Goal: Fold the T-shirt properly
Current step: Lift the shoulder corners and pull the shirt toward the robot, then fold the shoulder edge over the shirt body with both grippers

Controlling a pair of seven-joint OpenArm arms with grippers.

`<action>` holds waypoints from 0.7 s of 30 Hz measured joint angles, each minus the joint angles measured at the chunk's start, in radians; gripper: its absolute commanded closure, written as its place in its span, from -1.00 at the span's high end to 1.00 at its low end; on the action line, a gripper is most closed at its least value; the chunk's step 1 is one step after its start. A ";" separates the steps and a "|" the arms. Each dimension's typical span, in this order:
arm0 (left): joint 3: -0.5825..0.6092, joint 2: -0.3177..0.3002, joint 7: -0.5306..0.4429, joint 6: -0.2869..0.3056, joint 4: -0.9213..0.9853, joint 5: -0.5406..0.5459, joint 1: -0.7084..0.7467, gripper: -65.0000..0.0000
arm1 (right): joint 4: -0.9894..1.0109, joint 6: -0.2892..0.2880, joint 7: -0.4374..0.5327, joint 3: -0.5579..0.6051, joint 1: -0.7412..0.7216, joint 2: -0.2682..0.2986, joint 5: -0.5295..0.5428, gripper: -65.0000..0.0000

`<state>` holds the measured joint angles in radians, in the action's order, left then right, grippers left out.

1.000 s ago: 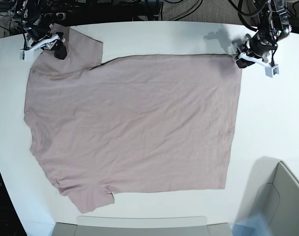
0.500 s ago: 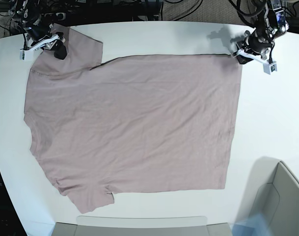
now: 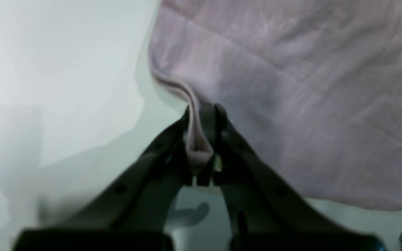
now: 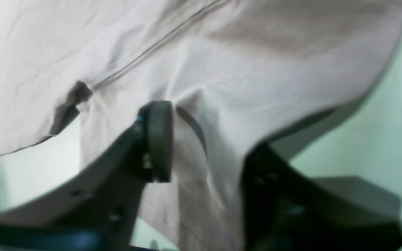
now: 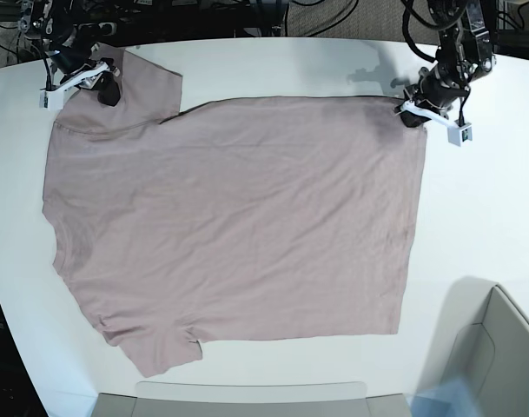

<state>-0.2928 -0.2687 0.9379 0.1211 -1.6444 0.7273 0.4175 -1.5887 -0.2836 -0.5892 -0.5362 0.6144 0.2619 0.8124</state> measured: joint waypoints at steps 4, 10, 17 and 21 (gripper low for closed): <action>-0.050 0.005 0.003 0.007 0.008 0.018 0.002 -1.00 | 0.000 0.005 -0.007 -0.003 0.000 -0.002 -0.003 -1.00; -0.138 0.005 0.008 -0.003 -0.038 0.002 0.079 -1.00 | -0.037 0.006 -0.015 -0.003 0.060 0.018 -0.003 -1.00; -0.166 0.006 0.034 -0.012 -0.119 -0.019 0.161 -1.00 | -0.154 0.018 -0.057 -0.045 0.153 0.010 -0.031 -1.00; -0.166 0.006 0.053 -0.017 -0.156 -0.024 0.159 -1.00 | -0.204 0.018 -0.050 -0.056 0.138 0.018 -0.028 -1.00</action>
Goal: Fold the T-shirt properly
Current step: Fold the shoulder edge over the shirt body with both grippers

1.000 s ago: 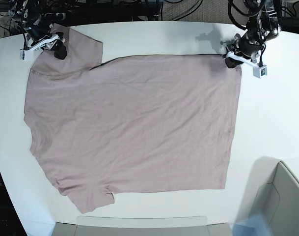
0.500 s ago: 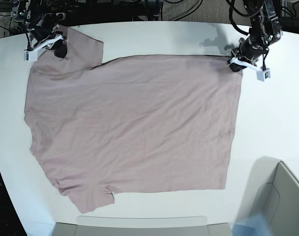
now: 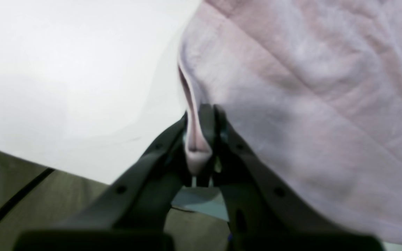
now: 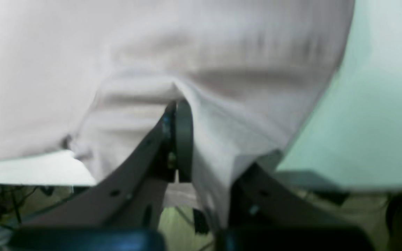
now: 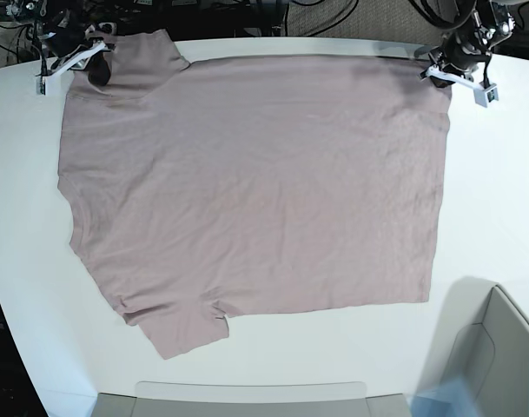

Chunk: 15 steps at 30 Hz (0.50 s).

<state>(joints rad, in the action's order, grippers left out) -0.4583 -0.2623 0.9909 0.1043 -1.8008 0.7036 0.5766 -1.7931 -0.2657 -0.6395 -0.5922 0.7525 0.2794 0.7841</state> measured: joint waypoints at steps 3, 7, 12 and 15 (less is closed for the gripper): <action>0.000 -0.001 0.002 0.000 -0.046 0.000 -0.006 -1.00 | -0.048 0.000 -0.002 0.000 -0.013 0.006 -0.002 -1.00; 0.000 0.000 0.005 -0.003 -0.087 0.000 -0.048 -1.00 | -0.086 0.001 -0.035 0.002 -0.055 0.005 0.000 -1.00; 0.000 0.000 0.025 -0.003 -0.089 -0.002 -0.105 -1.00 | -0.089 0.003 -0.237 -0.002 -0.194 0.006 -0.026 -1.00; 0.000 0.000 0.092 -0.007 -0.088 -0.016 -0.163 -1.00 | -0.090 0.002 -0.304 0.002 -0.273 -0.002 -0.116 -1.00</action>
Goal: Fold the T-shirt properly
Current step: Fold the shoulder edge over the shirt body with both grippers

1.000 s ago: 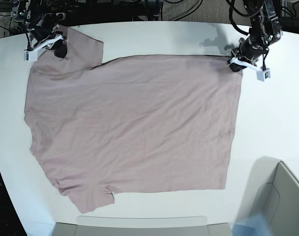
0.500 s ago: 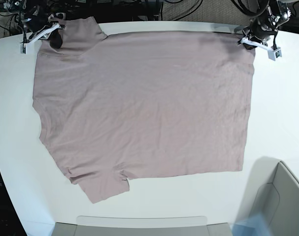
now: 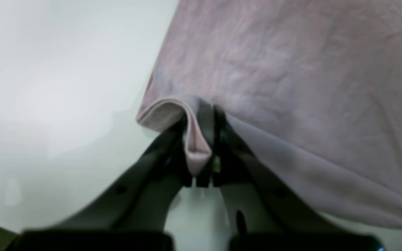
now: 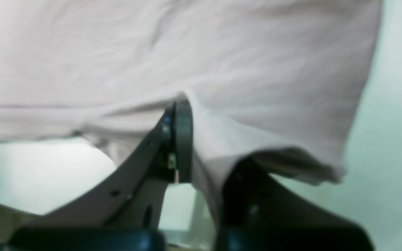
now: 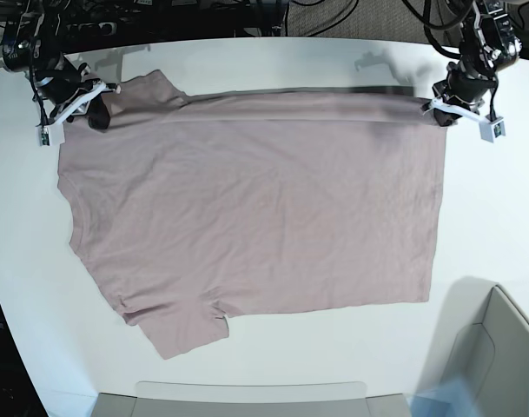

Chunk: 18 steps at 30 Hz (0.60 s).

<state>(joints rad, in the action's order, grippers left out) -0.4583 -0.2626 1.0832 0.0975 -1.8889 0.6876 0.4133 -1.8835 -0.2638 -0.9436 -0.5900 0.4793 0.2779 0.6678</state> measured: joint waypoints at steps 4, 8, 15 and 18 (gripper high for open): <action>0.000 0.002 0.048 0.002 0.002 0.004 -0.100 -1.00 | 0.003 -0.001 -0.049 0.017 -0.098 -0.005 -0.108 -1.00; 0.000 0.002 0.050 0.002 0.061 0.011 -0.168 -1.00 | 0.006 -0.002 -0.064 0.057 -0.177 -0.004 -0.183 -1.00; 0.002 0.000 0.061 0.001 0.232 -0.006 -0.269 -1.00 | 0.105 -0.006 -0.074 0.147 -0.311 0.003 -0.269 -1.00; 0.002 -0.001 0.057 0.001 0.257 -0.007 -0.309 -1.00 | 0.156 -0.005 -0.070 0.204 -0.369 0.010 -0.304 -1.00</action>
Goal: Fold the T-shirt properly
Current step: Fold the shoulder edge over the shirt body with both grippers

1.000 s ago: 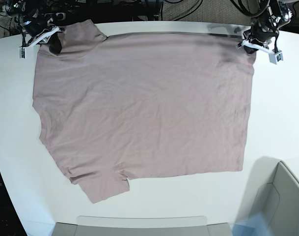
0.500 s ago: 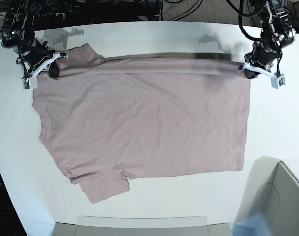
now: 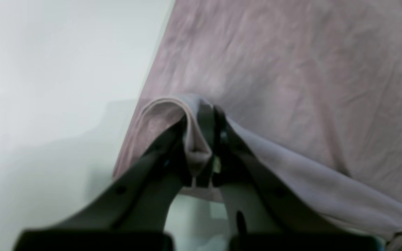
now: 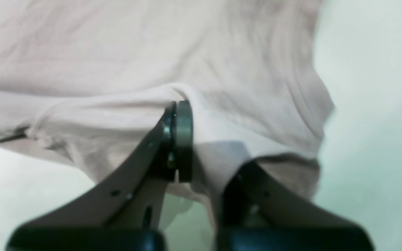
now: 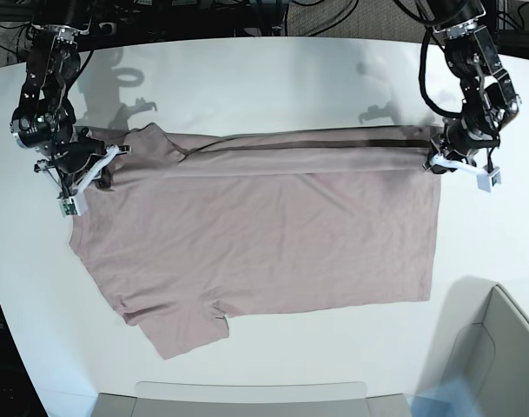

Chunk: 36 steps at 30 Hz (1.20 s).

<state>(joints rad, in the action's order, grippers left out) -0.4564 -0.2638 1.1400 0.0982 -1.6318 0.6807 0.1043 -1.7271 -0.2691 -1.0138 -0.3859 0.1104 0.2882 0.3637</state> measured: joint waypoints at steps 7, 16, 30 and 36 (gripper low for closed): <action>0.089 -0.002 0.000 -0.002 0.048 -0.201 -0.132 -1.00 | 0.152 0.000 0.005 0.093 -0.150 -0.006 -0.050 -1.00; 0.105 -0.002 -0.038 0.001 0.190 -0.259 -0.216 -1.00 | 0.341 -0.001 0.102 0.154 -0.251 -0.004 -0.066 -1.00; 0.102 -0.002 -0.064 -0.001 0.117 -0.254 -0.204 -0.42 | 0.317 0.000 0.133 0.170 -0.255 -0.002 -0.082 -0.24; 0.050 0.004 -0.058 0.003 -0.021 -0.243 -0.154 -0.49 | 0.175 0.000 0.166 0.160 -0.240 -0.002 -0.073 -0.24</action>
<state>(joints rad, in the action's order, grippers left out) -0.4061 -0.2596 1.0824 0.1013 -1.6531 0.4377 -0.0498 -1.5520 -0.2695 -0.8474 -0.2256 -0.1299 0.2859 0.2909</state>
